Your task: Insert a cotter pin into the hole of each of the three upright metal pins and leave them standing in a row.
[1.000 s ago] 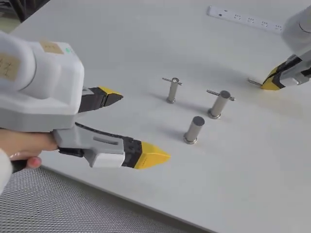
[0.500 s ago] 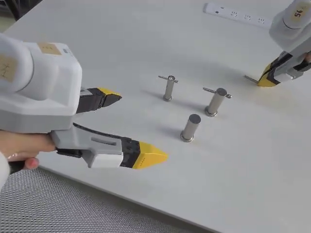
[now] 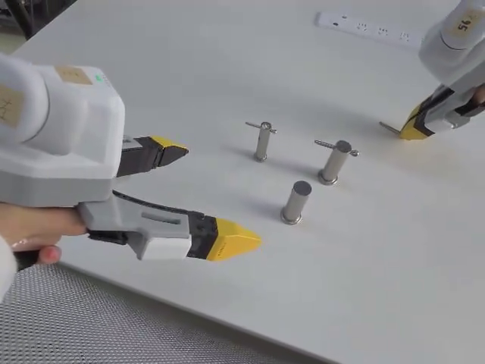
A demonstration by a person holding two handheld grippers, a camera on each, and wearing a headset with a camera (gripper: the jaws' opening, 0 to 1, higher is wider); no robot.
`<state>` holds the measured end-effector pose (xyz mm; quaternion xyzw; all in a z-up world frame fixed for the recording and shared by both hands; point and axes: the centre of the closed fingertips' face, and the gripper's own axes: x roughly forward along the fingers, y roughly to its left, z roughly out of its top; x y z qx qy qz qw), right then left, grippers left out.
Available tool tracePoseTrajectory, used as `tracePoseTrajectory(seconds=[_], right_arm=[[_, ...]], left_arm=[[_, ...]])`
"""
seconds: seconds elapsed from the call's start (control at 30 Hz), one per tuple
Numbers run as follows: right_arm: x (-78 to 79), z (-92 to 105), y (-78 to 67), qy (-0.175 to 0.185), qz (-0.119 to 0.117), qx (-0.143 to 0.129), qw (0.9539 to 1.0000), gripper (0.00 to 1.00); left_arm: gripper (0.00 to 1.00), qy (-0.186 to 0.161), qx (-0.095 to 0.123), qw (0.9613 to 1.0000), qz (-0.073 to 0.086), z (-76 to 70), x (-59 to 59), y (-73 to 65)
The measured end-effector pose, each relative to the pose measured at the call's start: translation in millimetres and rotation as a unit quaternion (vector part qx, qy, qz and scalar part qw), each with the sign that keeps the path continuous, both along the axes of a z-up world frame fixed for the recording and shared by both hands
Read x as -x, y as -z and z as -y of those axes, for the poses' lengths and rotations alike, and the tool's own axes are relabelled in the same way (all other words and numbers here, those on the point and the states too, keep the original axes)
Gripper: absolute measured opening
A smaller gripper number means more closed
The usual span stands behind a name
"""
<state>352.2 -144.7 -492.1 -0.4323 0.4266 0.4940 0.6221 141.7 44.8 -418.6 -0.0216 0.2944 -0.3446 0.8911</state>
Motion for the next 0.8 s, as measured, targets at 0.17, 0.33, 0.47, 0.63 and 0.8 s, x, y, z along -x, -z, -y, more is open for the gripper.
tracePoseTrajectory(seconds=[0.17, 0.33, 0.47, 0.63, 0.8], right_arm=[[8.7, -2.7, -13.9, -0.014, 0.022, -0.007, 0.9996, 0.0], [20.2, -5.0, -28.7, -0.015, 0.037, -0.034, 0.9986, 0.0], [31.6, -7.3, -39.9, -0.046, 0.062, -0.045, 0.996, 0.0], [33.2, -12.6, -50.3, -0.065, 0.089, -0.07, 0.9915, 0.0], [45.0, -31.0, -73.8, -0.106, 0.145, -0.098, 0.9789, 0.0]], left_arm=[[0.86, 0.002, 0.001, 1.0, 0.004, 1.1, 1.1, -3.8], [0.84, 0.0, 0.005, 1.0, 0.007, 0.8, 1.4, -6.8], [0.81, -0.01, 0.016, 0.9998, 0.011, 1.1, 0.5, -11.6], [0.79, -0.013, 0.025, 0.9995, 0.013, 3.1, 1.0, -15.4], [0.72, -0.027, 0.044, 0.9986, 0.015, 2.9, -3.9, -20.3]])
